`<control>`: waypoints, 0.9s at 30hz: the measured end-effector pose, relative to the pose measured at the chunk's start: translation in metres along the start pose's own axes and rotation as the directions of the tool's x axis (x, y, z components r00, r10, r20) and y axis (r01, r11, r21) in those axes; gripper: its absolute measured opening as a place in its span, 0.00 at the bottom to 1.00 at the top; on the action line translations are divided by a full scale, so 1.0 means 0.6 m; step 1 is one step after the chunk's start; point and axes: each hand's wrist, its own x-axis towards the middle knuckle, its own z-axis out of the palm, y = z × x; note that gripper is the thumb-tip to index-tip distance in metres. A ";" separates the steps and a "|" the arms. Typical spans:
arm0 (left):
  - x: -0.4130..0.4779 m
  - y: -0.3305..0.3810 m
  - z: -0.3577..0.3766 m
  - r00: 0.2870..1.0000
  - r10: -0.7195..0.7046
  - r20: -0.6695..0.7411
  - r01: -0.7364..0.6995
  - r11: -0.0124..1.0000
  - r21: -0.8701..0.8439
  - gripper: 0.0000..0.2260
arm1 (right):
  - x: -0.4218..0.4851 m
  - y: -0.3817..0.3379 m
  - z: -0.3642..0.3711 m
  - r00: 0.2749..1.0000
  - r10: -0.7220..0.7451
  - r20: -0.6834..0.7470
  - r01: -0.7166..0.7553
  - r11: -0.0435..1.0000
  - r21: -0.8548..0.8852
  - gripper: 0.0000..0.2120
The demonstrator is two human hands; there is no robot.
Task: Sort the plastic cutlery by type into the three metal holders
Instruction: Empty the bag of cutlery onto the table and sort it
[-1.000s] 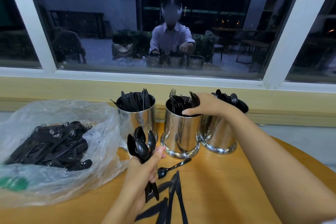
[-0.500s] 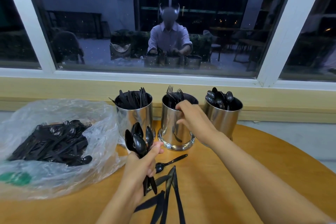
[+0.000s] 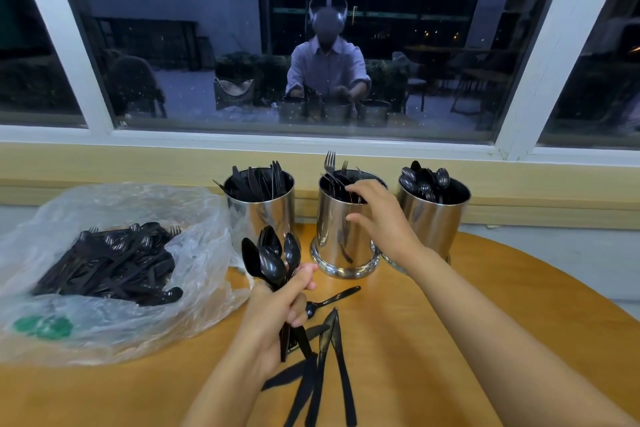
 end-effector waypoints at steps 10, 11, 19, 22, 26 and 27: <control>-0.051 0.018 0.031 0.971 -0.043 0.236 0.059 0.997 -0.059 0.15 | -0.095 -0.134 -0.043 0.851 0.205 0.483 -0.477 0.685 0.551 0.15; -0.060 0.018 0.035 0.966 -0.053 0.252 0.072 0.995 -0.065 0.15 | -0.102 -0.139 -0.046 0.862 0.208 0.462 -0.471 0.666 0.579 0.14; -0.114 0.000 0.067 0.994 0.100 0.053 -0.111 0.957 0.268 0.12 | -0.163 -0.194 -0.095 0.940 0.235 0.247 -0.335 0.770 0.543 0.13; -0.124 -0.003 0.074 0.991 0.131 0.039 -0.136 0.928 0.346 0.10 | -0.180 -0.207 -0.103 0.964 0.229 0.135 -0.265 0.857 0.441 0.07; -0.144 0.003 0.075 0.978 0.003 0.209 -0.048 0.977 0.208 0.09 | -0.196 -0.204 -0.118 0.988 0.147 0.055 -0.154 0.838 0.524 0.11; -0.150 0.005 0.077 0.960 -0.032 0.279 -0.012 0.988 0.155 0.11 | -0.198 -0.201 -0.120 0.989 0.136 0.055 -0.143 0.812 0.566 0.11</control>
